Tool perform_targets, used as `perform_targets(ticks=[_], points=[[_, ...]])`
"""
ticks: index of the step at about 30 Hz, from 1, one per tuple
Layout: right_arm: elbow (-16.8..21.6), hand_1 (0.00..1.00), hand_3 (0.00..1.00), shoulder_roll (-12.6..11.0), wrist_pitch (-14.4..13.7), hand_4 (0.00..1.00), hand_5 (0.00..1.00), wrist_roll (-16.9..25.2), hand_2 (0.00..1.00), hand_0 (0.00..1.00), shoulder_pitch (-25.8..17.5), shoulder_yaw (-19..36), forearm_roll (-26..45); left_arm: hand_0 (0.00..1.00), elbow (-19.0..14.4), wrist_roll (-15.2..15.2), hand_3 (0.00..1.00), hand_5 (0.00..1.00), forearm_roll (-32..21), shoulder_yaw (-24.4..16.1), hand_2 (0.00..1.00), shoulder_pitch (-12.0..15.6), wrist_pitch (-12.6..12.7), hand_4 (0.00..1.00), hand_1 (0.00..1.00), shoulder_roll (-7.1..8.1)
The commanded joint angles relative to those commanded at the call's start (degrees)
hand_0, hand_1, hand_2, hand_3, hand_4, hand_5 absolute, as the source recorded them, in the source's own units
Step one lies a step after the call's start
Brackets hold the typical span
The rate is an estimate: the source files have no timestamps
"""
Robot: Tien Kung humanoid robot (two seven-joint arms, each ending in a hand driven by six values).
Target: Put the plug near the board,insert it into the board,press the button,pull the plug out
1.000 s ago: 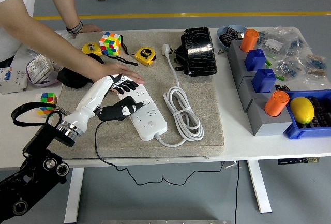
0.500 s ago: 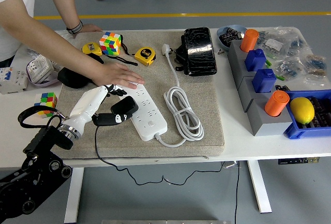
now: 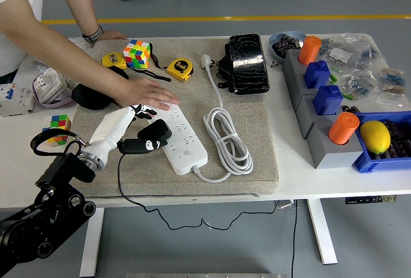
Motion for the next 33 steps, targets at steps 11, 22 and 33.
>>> perform_targets(ticks=[11, 22, 33], points=[[0.1, 0.584, 0.508, -0.2, -0.1, 0.841, 0.364, 0.0, 0.54, 0.493, -0.1, 0.0, -0.3, 0.294, 2.0, 0.1, 0.565, 0.253, 0.6, 1.9, 0.511, -1.1, 2.0, 0.869, 0.473, -0.39], [0.3, 0.583, 0.506, -0.2, -0.2, 0.837, 0.365, 0.0, 0.539, 0.492, -0.2, 1.2, -1.4, 0.214, 3.0, 0.7, 0.5, 0.155, 1.5, 3.2, 0.381, -1.8, 2.5, 0.677, 0.355, -1.22], [0.2, 0.583, 0.506, 0.0, -0.2, 0.835, 0.365, 0.0, 0.538, 0.493, -0.6, 1.5, -1.2, 0.193, 2.6, -1.4, 0.435, 0.127, 1.0, 2.3, 0.253, -1.2, 4.5, 0.673, 0.229, -1.16]])
